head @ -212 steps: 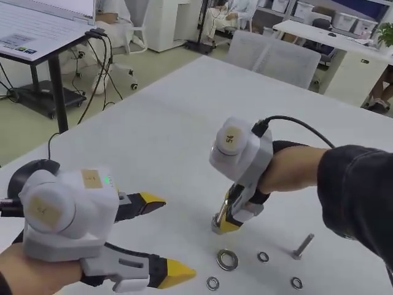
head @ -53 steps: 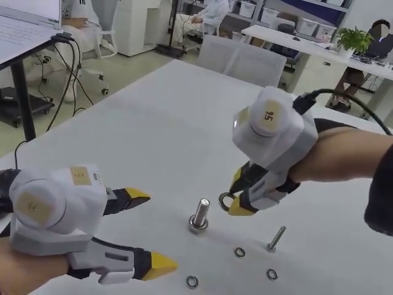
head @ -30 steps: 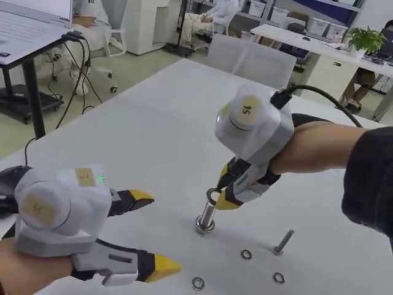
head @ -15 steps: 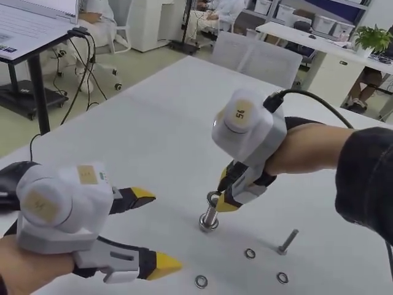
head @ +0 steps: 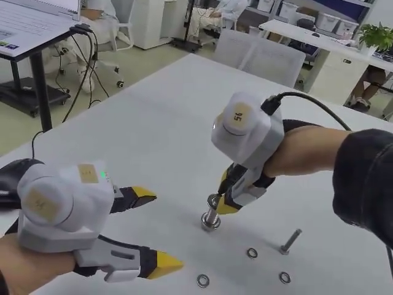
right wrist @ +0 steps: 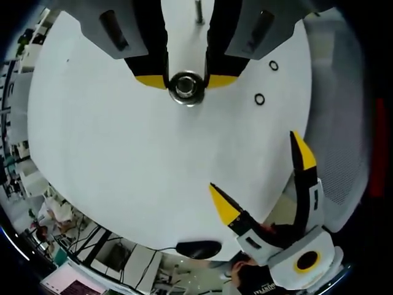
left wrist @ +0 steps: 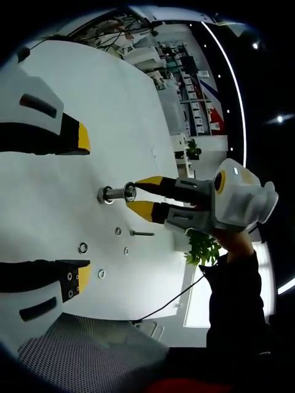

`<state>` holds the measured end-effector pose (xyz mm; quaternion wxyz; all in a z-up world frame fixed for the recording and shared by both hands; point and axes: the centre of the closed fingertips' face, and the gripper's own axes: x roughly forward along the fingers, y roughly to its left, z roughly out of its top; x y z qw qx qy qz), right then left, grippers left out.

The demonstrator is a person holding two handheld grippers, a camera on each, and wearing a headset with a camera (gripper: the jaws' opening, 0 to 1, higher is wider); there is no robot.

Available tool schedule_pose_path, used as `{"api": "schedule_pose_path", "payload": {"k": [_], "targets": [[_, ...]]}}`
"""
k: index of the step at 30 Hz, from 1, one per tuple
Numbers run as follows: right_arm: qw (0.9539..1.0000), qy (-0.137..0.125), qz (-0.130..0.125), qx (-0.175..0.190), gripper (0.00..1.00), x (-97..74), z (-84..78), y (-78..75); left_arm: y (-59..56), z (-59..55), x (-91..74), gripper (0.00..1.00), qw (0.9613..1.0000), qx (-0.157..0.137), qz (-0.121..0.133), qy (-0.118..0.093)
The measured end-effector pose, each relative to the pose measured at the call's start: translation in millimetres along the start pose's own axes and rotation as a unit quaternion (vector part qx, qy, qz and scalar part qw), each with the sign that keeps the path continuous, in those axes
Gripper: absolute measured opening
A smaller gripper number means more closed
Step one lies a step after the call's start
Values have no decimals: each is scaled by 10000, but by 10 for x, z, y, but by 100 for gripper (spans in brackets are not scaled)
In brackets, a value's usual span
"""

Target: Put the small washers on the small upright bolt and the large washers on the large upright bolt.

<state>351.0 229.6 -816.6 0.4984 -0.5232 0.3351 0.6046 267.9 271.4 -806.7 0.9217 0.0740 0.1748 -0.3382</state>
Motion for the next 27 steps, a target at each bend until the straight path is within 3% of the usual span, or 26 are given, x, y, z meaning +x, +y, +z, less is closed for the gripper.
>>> {"api": "schedule_pose_path", "payload": {"k": [27], "targets": [[9996,211,196,12,24,228,-83,69,-23,-50,-12,68,10000,-59,19,19]]}}
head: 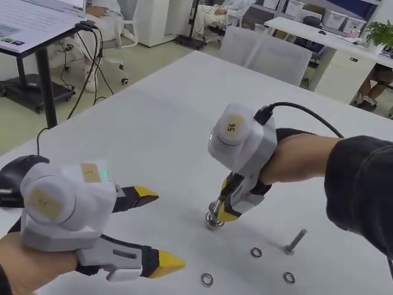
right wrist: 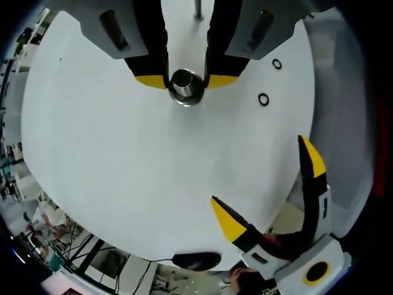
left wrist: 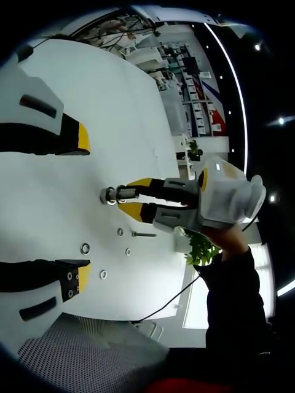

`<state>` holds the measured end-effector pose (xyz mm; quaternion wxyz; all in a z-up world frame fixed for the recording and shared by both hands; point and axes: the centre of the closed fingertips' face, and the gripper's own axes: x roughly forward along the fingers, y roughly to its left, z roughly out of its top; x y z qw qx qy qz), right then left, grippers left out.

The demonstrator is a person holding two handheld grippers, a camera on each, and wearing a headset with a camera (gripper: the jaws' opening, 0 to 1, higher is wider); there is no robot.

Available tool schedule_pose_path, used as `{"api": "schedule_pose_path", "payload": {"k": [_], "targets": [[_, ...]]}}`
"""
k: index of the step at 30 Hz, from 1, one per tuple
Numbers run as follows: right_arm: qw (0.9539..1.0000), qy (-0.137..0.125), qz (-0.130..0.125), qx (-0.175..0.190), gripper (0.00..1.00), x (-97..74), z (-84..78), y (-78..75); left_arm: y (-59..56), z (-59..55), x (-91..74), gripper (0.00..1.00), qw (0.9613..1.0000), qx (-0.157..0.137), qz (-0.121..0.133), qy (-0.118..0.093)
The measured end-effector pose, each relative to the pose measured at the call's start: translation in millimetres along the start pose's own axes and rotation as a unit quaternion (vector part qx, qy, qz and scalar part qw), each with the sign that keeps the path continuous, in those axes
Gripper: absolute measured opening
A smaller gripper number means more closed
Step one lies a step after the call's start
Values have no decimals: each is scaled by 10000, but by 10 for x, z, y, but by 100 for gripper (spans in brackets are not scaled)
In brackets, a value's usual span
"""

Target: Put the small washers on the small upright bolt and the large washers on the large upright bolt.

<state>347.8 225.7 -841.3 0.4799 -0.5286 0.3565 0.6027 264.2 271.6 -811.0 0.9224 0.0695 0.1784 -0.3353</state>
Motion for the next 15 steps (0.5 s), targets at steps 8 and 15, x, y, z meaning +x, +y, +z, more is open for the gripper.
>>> {"api": "schedule_pose_path", "payload": {"k": [8,15], "targets": [[10000,51,45,-7,24,56,-15,10,-18,-23,-5,68,10000,-6,1,26],[10000,75,66,-7,24,103,-9,16,-21,-28,-14,68,10000,-13,10,38]]}}
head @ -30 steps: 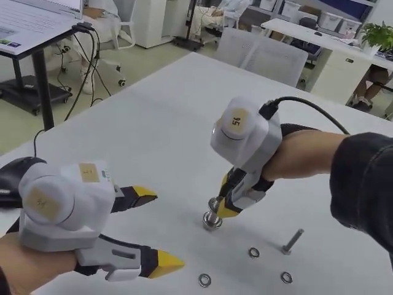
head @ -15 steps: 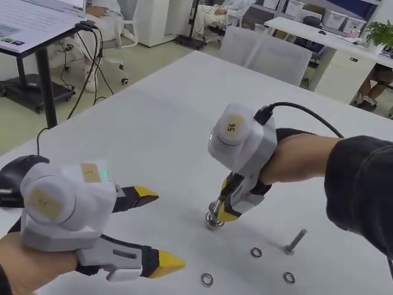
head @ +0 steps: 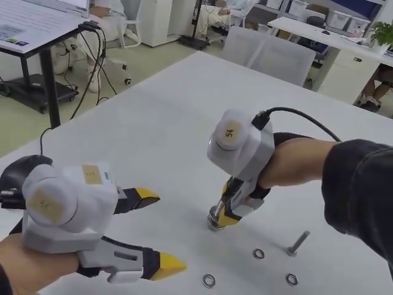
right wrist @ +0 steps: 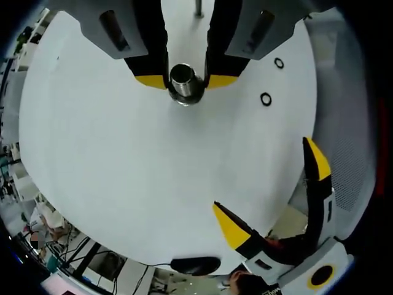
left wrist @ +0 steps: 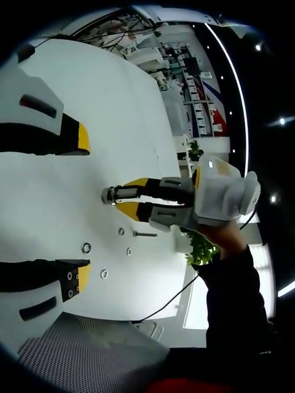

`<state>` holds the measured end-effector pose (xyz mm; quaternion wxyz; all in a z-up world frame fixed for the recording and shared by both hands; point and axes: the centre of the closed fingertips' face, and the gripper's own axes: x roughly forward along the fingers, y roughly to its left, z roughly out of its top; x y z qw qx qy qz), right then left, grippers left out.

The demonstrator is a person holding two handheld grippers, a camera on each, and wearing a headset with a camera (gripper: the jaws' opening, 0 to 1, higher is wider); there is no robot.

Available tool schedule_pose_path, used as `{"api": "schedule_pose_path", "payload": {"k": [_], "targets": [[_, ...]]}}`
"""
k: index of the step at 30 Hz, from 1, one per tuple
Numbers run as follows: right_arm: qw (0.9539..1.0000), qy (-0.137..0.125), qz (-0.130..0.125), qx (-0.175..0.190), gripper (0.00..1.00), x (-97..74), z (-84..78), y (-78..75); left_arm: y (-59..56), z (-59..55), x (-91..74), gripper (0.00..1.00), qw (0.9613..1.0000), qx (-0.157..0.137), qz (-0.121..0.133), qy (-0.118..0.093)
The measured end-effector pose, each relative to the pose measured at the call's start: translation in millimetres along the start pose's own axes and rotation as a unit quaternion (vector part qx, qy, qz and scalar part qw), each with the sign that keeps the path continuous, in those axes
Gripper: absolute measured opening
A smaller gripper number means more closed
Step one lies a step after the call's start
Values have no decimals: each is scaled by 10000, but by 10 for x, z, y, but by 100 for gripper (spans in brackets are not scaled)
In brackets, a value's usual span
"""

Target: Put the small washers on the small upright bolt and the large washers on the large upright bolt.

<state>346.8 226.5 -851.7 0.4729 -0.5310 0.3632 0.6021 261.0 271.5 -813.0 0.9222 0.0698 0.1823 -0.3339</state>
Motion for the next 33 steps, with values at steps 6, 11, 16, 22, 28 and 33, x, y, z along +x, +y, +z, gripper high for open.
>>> {"api": "schedule_pose_path", "payload": {"k": [6,11,16,22,28,33], "targets": [[10000,14,33,41,24,38,-10,9,-7,-2,-6,68,10000,-8,-4,4],[10000,9,31,44,24,61,-9,3,-5,-5,-6,68,10000,-9,-4,10],[10000,10,17,55,25,85,-17,-8,2,-4,-3,68,10000,-14,1,12],[10000,30,31,62,25,100,-32,-10,14,-1,6,68,10000,-22,5,6],[10000,30,32,52,25,100,-38,-14,14,-4,17,68,10000,-23,0,11],[10000,29,43,70,25,103,-49,-16,19,0,21,68,10000,-22,3,5]]}}
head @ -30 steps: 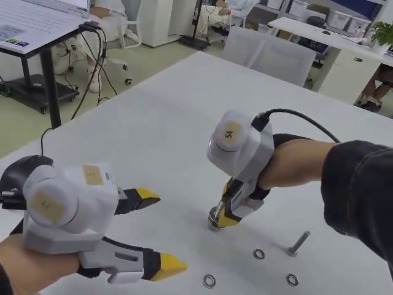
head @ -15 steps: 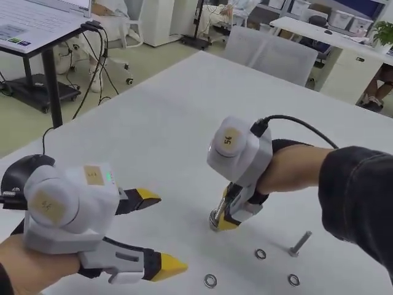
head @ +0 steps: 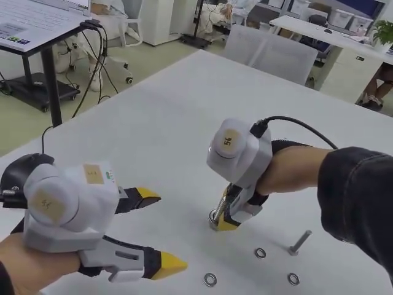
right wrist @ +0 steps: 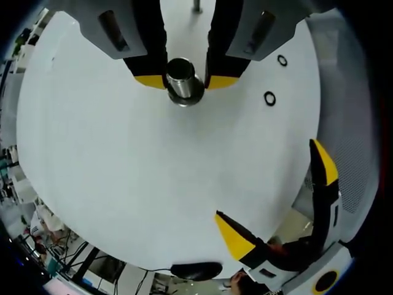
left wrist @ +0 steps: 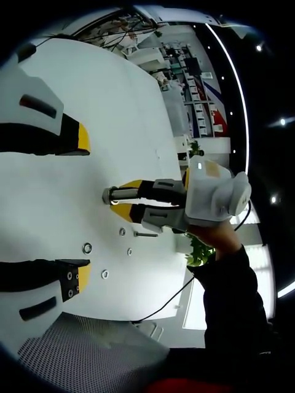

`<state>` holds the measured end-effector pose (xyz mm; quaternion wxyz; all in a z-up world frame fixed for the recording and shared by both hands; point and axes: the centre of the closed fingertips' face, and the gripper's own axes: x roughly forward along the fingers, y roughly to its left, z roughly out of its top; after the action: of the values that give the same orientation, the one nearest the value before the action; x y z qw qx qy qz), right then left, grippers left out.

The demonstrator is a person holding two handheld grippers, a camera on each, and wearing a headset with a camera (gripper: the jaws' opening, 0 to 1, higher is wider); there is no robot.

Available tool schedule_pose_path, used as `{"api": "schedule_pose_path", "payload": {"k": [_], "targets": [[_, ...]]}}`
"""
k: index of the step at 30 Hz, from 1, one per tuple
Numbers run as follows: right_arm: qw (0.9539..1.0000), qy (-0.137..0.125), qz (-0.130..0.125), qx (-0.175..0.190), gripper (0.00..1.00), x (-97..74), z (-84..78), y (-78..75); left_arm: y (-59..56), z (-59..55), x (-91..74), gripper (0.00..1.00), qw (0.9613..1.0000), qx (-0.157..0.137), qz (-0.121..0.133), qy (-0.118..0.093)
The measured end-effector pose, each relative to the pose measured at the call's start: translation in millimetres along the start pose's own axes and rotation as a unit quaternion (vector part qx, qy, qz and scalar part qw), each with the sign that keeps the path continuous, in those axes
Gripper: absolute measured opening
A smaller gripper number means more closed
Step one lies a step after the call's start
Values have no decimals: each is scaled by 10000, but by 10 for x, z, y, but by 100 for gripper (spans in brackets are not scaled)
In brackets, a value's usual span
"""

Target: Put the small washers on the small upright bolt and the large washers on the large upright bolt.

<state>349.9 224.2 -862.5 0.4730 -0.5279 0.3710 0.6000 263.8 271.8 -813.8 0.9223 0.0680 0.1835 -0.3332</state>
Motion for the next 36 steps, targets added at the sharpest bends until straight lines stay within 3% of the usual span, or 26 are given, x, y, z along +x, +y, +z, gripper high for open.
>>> {"api": "schedule_pose_path", "payload": {"k": [16,36], "targets": [[9998,-36,-26,175,26,-58,-138,5,-16,31,25,68,10000,57,-45,2],[9987,82,-68,500,26,-130,-520,170,-53,117,31,67,9997,194,-139,-23]]}}
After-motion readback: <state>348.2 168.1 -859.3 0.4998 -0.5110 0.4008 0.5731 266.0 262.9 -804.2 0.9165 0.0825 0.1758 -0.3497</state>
